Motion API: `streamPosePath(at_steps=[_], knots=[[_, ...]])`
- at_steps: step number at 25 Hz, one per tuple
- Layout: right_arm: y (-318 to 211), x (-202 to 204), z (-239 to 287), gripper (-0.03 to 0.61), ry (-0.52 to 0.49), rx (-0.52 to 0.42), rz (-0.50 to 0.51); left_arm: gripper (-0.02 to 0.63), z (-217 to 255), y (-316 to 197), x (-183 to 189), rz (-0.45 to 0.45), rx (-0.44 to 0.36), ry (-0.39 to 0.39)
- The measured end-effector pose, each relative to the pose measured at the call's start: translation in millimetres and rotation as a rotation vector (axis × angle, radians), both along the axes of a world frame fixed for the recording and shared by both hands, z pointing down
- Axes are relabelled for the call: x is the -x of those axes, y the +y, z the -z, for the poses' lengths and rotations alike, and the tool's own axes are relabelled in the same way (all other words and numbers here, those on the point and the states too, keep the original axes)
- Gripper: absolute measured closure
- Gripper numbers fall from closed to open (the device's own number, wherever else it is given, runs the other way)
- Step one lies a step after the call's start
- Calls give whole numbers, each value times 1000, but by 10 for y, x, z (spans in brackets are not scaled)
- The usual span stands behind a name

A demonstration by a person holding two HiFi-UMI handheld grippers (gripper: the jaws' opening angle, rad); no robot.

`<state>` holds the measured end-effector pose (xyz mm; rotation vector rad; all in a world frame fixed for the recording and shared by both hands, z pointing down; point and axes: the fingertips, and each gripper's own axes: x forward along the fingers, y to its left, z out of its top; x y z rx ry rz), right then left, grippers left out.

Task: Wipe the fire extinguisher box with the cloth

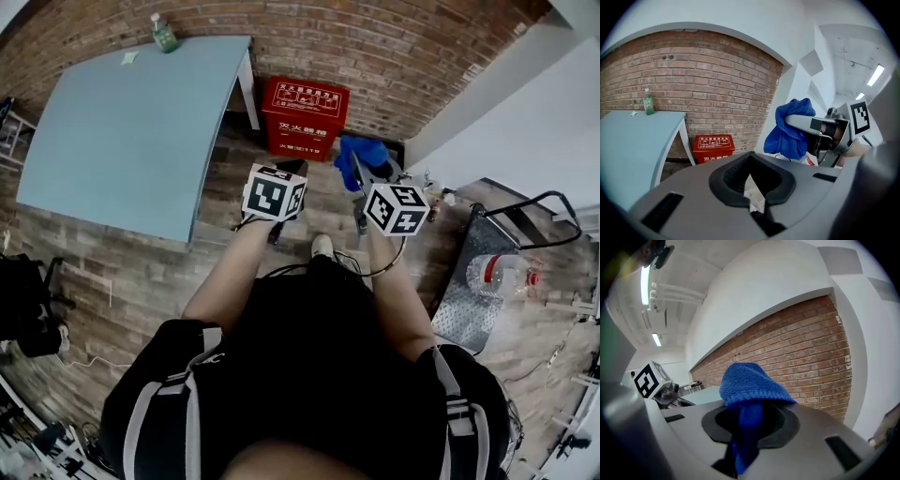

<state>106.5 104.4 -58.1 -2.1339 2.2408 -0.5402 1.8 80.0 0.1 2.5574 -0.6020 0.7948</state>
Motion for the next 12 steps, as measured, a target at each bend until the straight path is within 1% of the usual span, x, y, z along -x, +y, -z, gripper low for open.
streamPosePath(at_steps=[4,7,12], knots=[[-315,-432,27,482,-4,-9,37,609,79,-293,-367,51,-11,-1],[-486,-732,-15,482,3,-2,56,609,11,-397,-596,77,4,-27],[-662,-1030,-304,482,-5,52,107,609,-202,-420,-769,134,51,-66]])
